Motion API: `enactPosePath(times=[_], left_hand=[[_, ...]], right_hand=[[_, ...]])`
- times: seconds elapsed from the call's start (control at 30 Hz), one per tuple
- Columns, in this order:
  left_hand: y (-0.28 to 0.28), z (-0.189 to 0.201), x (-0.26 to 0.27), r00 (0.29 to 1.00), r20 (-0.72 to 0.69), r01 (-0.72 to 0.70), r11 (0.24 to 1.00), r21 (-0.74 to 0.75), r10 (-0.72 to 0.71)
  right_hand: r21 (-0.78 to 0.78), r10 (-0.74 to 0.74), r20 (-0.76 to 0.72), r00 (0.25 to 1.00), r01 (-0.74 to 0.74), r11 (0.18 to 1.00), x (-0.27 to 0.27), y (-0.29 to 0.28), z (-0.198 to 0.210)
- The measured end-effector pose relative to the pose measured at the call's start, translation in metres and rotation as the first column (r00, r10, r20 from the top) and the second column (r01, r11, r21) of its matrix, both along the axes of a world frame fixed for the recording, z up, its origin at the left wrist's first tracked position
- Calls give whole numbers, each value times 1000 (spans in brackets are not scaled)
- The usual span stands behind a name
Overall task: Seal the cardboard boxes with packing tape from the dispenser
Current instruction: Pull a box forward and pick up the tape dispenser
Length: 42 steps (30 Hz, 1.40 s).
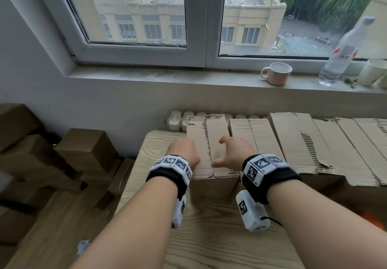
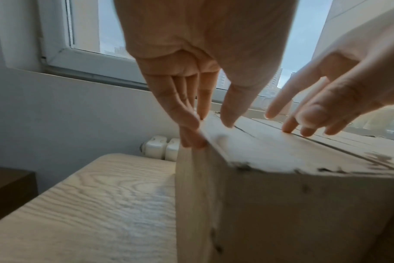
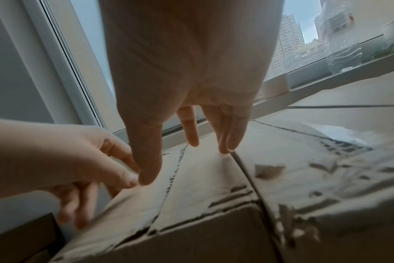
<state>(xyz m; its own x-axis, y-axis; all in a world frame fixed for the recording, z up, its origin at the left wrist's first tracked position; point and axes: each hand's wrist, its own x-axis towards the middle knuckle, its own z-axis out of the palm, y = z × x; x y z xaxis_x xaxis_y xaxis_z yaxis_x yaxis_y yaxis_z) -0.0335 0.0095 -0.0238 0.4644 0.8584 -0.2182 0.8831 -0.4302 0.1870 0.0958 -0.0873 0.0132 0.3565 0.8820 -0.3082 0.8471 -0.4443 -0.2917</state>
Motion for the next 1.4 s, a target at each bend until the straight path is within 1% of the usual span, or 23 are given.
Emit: enactPosePath(times=[0.1,0.2,0.27,0.33,0.37,0.43,0.47,0.53,0.7,0.83,1.0,1.2,1.27,1.4], left_hand=[[9,11,-7,998,22,-55,998,3,55],[23,22,-1,997,-31,-64,994,92,67],[32,24,10,998,23,-64,992,111,62],[44,22,24,996,82,-29,997,77,22],[53,17,30,995,98,-7,1000,31,4],[64,7,40,997,56,51,997,-60,-47],[66,3,42,996,10,86,992,-87,-86],[66,-5,43,991,-42,122,988,-93,-127],[57,-6,28,998,-33,44,998,-50,-46],[40,-5,7,998,-38,-60,996,-65,58],[0,3,-20,982,-68,-179,983,-36,176],[-50,-1,-54,956,-39,-293,954,-58,291],[-68,-1,-63,947,-33,-321,944,-68,320],[-102,4,-69,925,-58,-379,917,-125,375]], right_hand=[[-34,26,8,1000,-25,999,-3,0,5],[-53,65,41,997,-63,997,-6,0,3],[-66,80,28,996,-78,995,-6,-1,-2],[-55,87,10,996,-87,995,-3,-2,-7],[-49,90,1,996,-90,995,-2,-3,-8],[-46,92,-8,996,-92,995,1,-2,-9],[-48,92,-8,996,-93,995,1,-1,-10],[-59,90,-2,996,-90,994,2,0,-11],[-96,112,-3,994,-112,989,-2,-5,-14],[-124,142,5,990,-141,982,-10,-16,-12],[-141,161,4,987,-159,977,-18,-44,-8],[-147,224,40,974,-216,965,-25,-87,-4],[-164,203,19,979,-197,967,-23,-104,-5],[-237,73,-79,994,-90,967,-14,-139,-7]])
